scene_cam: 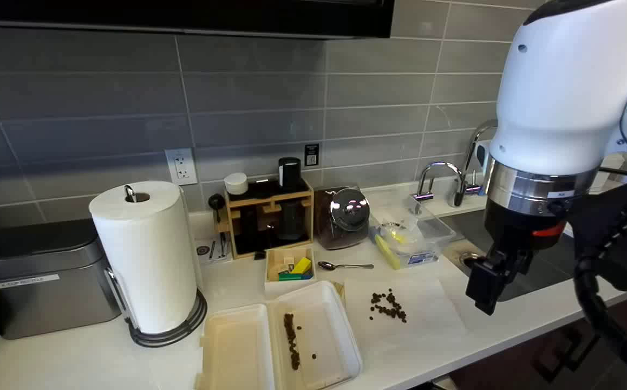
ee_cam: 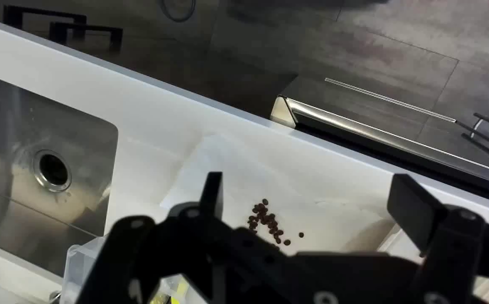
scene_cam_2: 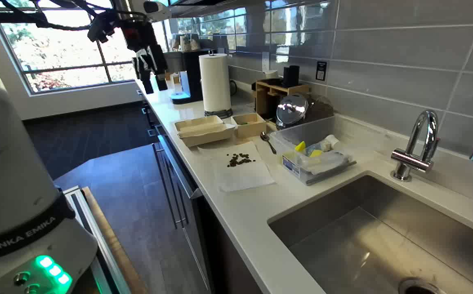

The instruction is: Fold the serviette in half

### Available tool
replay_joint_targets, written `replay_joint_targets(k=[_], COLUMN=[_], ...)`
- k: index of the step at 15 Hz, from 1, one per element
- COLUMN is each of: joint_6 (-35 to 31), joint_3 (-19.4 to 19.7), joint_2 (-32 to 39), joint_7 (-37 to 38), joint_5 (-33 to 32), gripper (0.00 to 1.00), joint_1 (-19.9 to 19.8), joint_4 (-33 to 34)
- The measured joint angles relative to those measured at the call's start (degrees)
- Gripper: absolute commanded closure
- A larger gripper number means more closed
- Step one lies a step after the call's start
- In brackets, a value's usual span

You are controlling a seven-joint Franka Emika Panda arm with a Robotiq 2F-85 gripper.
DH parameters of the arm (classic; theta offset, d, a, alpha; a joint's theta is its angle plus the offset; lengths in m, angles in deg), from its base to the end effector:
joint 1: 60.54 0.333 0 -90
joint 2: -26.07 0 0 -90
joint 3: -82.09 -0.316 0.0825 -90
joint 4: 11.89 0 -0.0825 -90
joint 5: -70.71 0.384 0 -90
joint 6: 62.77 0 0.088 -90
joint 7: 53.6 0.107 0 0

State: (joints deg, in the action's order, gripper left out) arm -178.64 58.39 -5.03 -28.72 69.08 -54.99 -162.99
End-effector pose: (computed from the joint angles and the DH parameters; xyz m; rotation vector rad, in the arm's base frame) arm 0.3215 0.1713 0.3977 2.8824 0.0352 0.0004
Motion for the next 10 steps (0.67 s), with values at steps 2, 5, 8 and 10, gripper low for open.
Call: replay_joint_targets(k=[2, 5, 8, 10], joint_6=[0.0, 0.0, 0.0, -1.5], joint_3=[0.0, 0.0, 0.2, 0.9], joint_2=[0.0, 0.0, 0.0, 0.7], joint_7=[0.0, 0.0, 0.0, 2.1], joint_5=[0.0, 0.0, -0.1, -0.1], gripper=[0.00, 0.00, 0.00, 0.00], joint_1=[0.0, 0.0, 0.1, 0.0], joint_4=[0.0, 0.0, 0.0, 0.1])
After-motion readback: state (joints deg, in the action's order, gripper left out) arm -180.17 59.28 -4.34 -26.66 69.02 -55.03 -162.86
